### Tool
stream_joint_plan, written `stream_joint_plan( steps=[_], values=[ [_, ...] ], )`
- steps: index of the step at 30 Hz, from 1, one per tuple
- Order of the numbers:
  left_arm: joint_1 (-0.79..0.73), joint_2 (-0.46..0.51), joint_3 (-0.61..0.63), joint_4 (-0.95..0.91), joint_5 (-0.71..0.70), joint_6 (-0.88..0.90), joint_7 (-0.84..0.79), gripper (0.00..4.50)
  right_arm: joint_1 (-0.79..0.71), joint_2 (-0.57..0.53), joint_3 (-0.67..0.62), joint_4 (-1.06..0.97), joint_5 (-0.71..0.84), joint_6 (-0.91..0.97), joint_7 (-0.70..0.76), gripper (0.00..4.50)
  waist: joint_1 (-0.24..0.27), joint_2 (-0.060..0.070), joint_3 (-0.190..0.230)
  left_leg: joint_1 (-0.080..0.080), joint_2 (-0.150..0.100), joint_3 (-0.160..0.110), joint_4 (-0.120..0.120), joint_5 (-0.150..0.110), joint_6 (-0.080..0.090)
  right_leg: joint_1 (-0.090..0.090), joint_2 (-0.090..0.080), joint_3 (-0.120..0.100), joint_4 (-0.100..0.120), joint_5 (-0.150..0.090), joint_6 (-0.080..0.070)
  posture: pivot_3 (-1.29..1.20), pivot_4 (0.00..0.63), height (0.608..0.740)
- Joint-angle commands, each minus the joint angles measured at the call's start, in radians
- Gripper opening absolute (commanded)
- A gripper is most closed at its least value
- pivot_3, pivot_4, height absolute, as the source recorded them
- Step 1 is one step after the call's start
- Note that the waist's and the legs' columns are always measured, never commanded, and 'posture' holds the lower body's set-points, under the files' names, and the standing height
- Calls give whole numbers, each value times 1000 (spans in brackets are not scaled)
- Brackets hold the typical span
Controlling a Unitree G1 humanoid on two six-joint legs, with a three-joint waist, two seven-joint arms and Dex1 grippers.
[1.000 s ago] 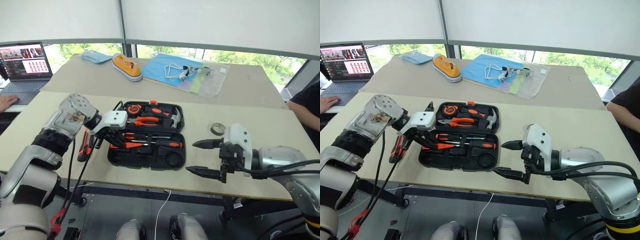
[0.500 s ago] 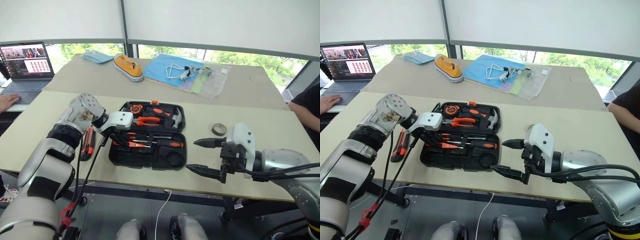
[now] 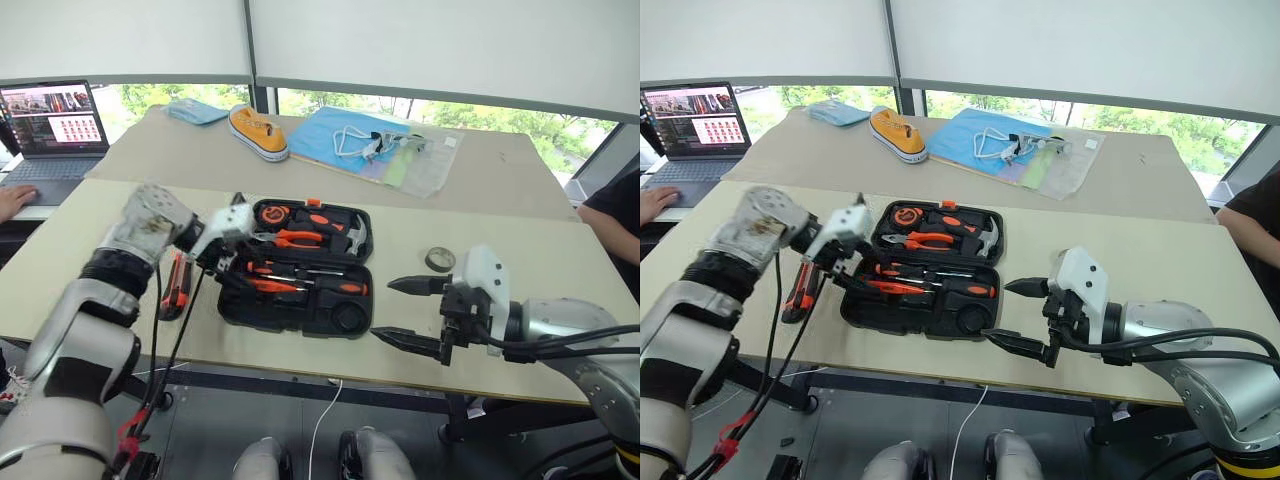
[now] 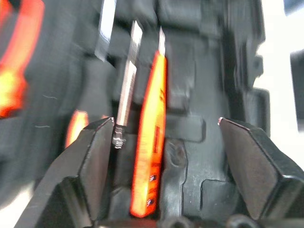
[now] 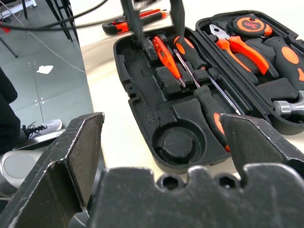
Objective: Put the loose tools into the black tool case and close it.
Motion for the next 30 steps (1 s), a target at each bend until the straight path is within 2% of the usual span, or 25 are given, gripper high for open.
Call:
stream_joint_plan(
  steps=[1, 2, 5, 13, 27, 30],
  values=[
    [91, 34, 151, -113, -74, 55, 50, 3679, 5, -12, -29, -14, 18, -6, 8, 4500, -1, 0, 0, 0, 0, 0, 0, 0, 0, 0, 0, 0, 0, 0, 0, 0, 150, 718],
    [130, 44, 174, -162, -86, 75, 56, 3679, 7, -15, -31, -10, 16, -8, 13, 4500, -1, 0, 0, 0, 0, 0, 0, 0, 0, 0, 0, 0, 0, 0, 0, 0, 150, 718],
    [243, 36, 252, -269, -129, 120, 106, 2970, -2, -19, -27, 6, 14, -8, 25, 4500, 0, 0, 0, 0, 0, 0, 1, 0, 0, 0, 0, 0, 1, 0, 0, 0, 150, 718],
    [385, -81, 293, -303, -78, -41, 251, 51, -62, -22, 21, 68, -14, -16, 57, 4500, 5, 0, 0, 0, -1, -1, 2, 0, 0, 2, -1, -2, 1, 0, 1, 0, 150, 718],
    [386, -138, 240, -234, 29, -125, 282, 51, -109, -8, 50, 95, -33, -14, 76, 4500, 3, 0, 0, 0, -1, 0, 2, 0, 0, 2, 0, -3, 1, 0, 1, 0, 150, 718],
    [356, -160, 234, -168, 55, -156, 293, 51, -107, -4, 49, 91, -31, -10, 74, 4500, 3, 0, 0, 0, -1, 0, 2, 0, 0, 2, -1, -3, 1, 0, 1, 0, 150, 718]
  ],
)
